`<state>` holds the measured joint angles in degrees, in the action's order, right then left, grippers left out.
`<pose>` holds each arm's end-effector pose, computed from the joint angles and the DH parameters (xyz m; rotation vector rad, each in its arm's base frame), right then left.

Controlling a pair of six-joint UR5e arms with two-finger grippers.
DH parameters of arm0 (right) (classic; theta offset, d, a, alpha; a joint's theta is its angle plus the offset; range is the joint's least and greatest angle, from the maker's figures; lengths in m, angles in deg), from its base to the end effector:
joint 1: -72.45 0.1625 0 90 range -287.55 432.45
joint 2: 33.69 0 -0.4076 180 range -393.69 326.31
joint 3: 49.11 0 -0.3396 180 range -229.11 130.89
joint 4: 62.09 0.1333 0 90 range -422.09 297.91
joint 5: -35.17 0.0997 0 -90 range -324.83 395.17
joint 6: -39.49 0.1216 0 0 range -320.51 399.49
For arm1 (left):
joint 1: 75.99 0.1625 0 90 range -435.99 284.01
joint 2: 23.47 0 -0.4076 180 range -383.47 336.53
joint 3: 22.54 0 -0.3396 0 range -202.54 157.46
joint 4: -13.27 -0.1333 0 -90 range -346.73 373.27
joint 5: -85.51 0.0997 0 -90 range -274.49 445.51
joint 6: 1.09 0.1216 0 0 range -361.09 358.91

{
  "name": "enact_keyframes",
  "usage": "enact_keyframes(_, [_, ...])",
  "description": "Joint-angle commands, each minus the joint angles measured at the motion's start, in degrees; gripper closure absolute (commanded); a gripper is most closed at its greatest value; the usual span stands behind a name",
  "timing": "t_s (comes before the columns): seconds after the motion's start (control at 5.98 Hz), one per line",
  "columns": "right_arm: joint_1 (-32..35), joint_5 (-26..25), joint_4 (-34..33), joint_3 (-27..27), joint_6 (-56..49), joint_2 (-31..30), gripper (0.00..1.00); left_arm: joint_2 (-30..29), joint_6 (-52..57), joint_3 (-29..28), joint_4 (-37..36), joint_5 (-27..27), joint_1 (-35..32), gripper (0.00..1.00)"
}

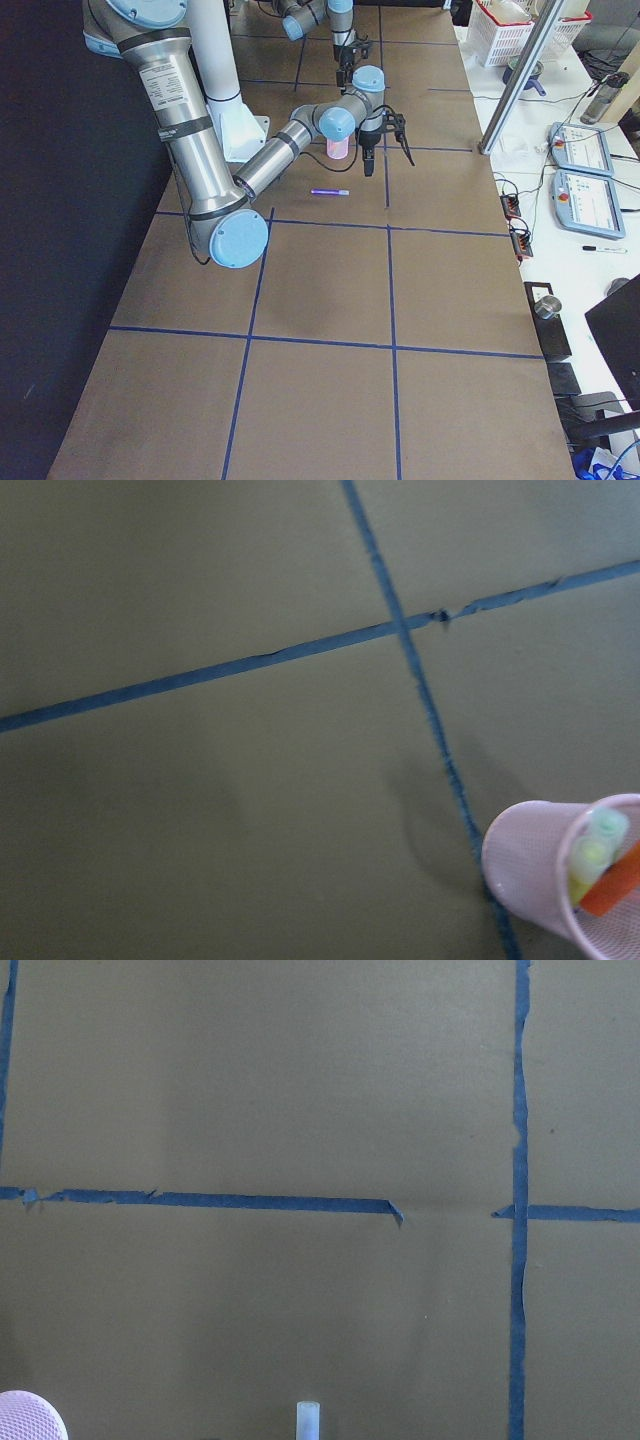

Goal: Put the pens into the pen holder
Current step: 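Raise the left gripper away while right gripper moves over purple marker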

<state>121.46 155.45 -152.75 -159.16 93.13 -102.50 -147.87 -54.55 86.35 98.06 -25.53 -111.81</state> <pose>-0.3043 -0.4599 0.3336 0.0966 -0.8500 0.0201 0.4214 -0.4147 0.2282 0.2110 0.8735 0.1657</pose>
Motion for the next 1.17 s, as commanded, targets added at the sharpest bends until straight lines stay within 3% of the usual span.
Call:
enact_keyframes(0.0, [-3.99, -2.31, 0.57, 1.58, 2.26, -0.53, 0.00, 2.49, 0.20, 1.15, -0.59, -6.02, -3.72, 0.00])
enact_keyframes(0.67, [-10.58, -6.19, 0.66, 6.86, 10.49, 0.34, 0.05, 2.58, 0.03, 2.90, -0.67, -5.77, -3.73, 0.00])
enact_keyframes(1.0, [-13.31, -8.38, 6.94, 9.48, 13.67, -0.01, 0.07, 2.58, 0.11, 2.99, -0.67, -5.50, -3.73, 0.00])
